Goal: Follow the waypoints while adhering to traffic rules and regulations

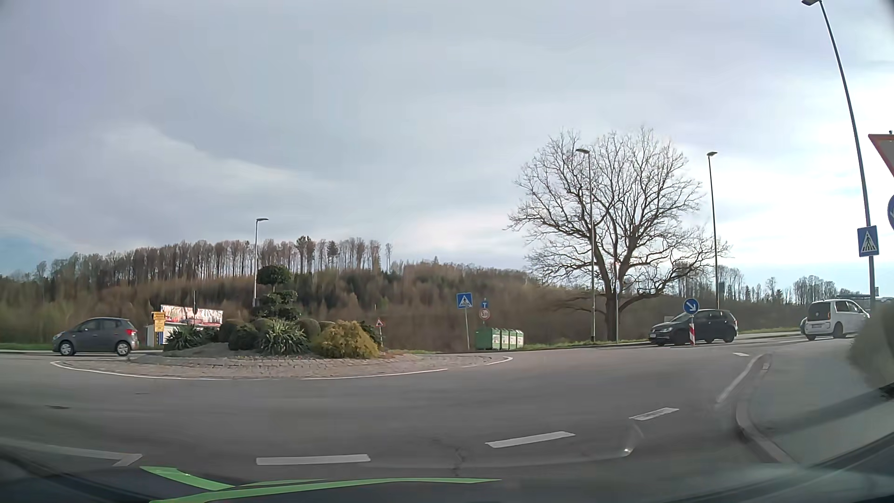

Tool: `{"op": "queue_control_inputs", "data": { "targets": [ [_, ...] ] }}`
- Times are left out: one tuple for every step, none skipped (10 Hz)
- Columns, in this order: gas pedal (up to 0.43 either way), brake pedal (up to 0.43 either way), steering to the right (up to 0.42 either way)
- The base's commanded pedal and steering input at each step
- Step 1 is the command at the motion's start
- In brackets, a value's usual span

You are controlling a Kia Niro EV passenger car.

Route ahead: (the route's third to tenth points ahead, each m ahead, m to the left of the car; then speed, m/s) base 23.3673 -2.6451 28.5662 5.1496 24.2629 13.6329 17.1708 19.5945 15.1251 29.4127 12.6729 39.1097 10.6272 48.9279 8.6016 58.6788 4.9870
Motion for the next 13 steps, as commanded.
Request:
{"op": "queue_control_inputs", "data": {
  "targets": [
    [0.157, 0.0, 0.128],
    [0.157, 0.0, 0.142],
    [0.169, 0.0, 0.154],
    [0.177, 0.0, 0.168],
    [0.177, 0.0, 0.177],
    [0.177, 0.0, 0.183],
    [0.177, 0.0, 0.184],
    [0.177, 0.0, 0.184],
    [0.177, 0.0, 0.183],
    [0.177, 0.0, 0.179],
    [0.169, 0.0, 0.17],
    [0.157, 0.0, 0.159],
    [0.15, 0.0, 0.141]
  ]
}}
